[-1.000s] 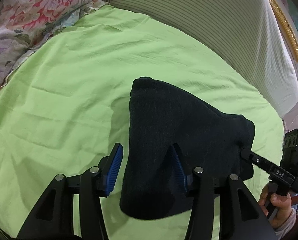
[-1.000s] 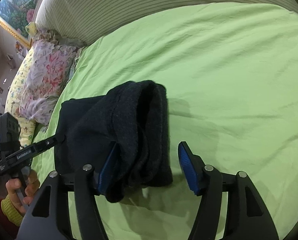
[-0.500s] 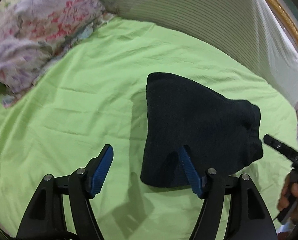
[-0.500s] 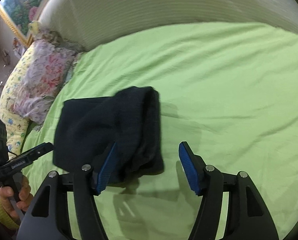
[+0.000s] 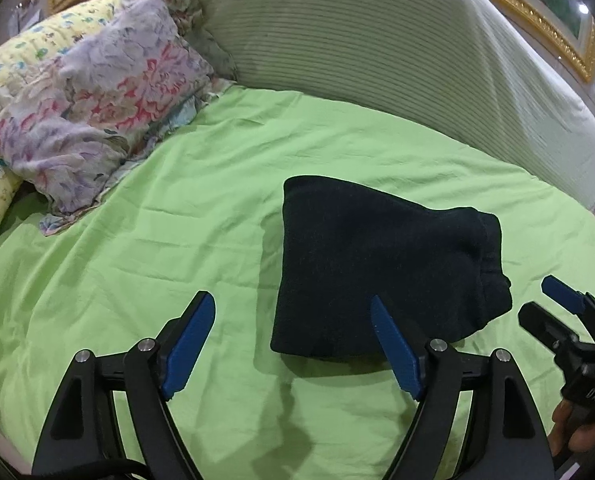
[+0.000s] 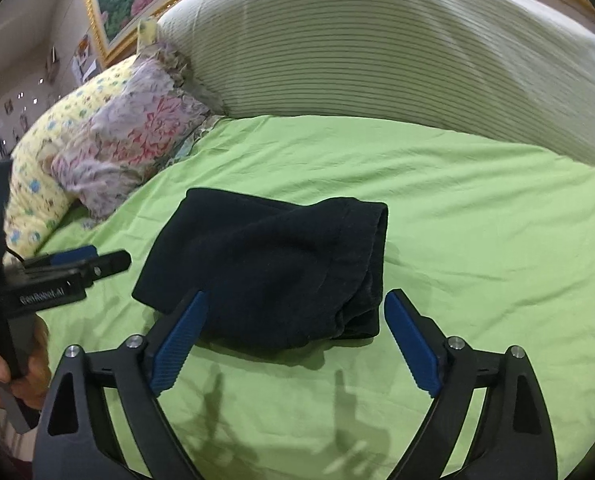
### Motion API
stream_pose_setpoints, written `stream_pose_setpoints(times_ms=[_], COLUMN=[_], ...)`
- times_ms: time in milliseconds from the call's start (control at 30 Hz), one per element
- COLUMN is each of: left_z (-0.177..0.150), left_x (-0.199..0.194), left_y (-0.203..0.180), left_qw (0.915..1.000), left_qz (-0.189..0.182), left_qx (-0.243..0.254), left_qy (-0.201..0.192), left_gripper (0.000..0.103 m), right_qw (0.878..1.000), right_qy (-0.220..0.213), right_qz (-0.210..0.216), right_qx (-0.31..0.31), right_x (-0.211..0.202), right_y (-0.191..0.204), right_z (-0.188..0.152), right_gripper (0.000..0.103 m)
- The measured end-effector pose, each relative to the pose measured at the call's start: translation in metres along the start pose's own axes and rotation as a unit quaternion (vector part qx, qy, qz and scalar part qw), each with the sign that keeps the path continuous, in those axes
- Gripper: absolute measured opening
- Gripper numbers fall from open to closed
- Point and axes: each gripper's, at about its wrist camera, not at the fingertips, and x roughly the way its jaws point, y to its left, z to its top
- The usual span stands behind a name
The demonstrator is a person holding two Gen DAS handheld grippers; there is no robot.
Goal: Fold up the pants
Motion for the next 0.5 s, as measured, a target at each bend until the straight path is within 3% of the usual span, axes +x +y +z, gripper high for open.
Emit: stream_pose_setpoints(times_ms=[500], left_z=[-0.021], left_x=[0.005], left_y=[-0.004], left_qw=[0.9994], left_qz=[0.033], left_qx=[0.006], left_qy=[0.004], left_gripper=[0.081], right_qw=[0.999], right_qy=[0.014], right_qz=[-0.031], right_qx=[-0.012], right_x=[0.009], right_y=[0.004], right_z=[-0.021], right_gripper=[0.093])
